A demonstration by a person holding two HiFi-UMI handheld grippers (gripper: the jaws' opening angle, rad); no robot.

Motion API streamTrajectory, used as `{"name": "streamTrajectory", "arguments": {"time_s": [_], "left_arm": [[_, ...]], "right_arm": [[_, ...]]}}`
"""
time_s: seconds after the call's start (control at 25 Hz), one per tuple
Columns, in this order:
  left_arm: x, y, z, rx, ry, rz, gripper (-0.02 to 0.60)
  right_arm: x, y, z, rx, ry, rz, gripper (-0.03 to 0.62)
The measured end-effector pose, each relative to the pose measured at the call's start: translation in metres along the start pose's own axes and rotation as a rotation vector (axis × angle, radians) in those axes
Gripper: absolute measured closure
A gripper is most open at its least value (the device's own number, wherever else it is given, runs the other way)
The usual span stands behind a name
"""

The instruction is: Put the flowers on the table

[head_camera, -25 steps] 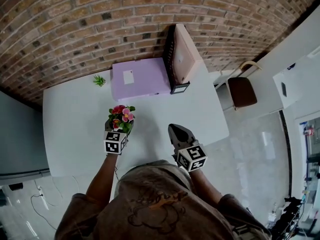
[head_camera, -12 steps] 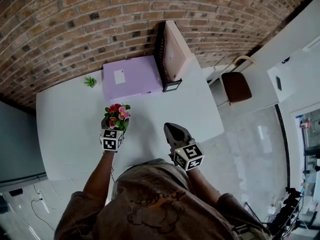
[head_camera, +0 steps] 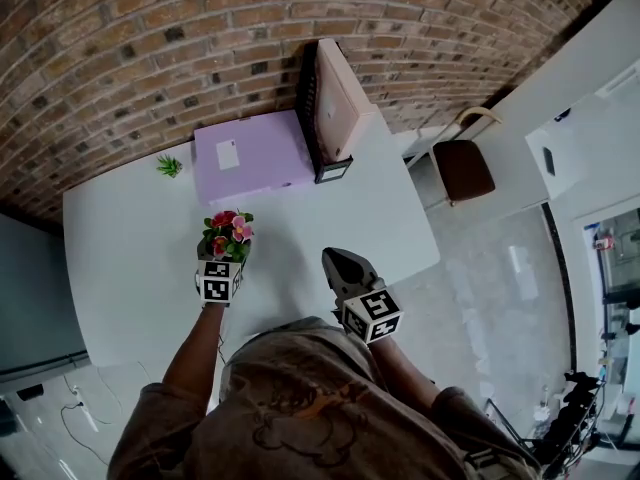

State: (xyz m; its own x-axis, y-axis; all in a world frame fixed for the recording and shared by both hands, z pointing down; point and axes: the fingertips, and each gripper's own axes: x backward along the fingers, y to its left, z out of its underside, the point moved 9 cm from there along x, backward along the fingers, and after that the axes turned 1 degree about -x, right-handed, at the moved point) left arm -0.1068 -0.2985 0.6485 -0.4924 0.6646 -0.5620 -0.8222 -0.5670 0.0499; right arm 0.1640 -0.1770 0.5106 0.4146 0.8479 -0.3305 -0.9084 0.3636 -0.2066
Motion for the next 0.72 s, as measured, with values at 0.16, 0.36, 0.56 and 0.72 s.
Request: {"name": "streamTrajectory", "arguments": {"time_s": [0.16, 0.36, 0.56, 0.72], "left_arm": [[-0.003, 0.001, 0.0028, 0.001, 0.01, -0.007, 0.216], [-0.0052, 0.0006, 0.0049, 0.007, 0.02, -0.011, 0.216], [-0.0072, 0.0016, 0.0058, 0.002, 0.011, -0.011, 0.216], [-0.0071, 0.0014, 0.0066, 0.011, 0.015, -0.003, 0.216]], "right_arm": [[-0.0008, 0.0006, -0.0002, -0.002, 0.003, 0.0, 0.591], [-0.0012, -0.0026, 0.0006, -0.004, 0.008, 0.003, 0.591], [-0.0044, -0.0024, 0.003, -0.005, 0.011, 0.0, 0.591], [-0.0053, -0.0032, 0.0054, -0.012, 0.015, -0.003, 0.591]]}}
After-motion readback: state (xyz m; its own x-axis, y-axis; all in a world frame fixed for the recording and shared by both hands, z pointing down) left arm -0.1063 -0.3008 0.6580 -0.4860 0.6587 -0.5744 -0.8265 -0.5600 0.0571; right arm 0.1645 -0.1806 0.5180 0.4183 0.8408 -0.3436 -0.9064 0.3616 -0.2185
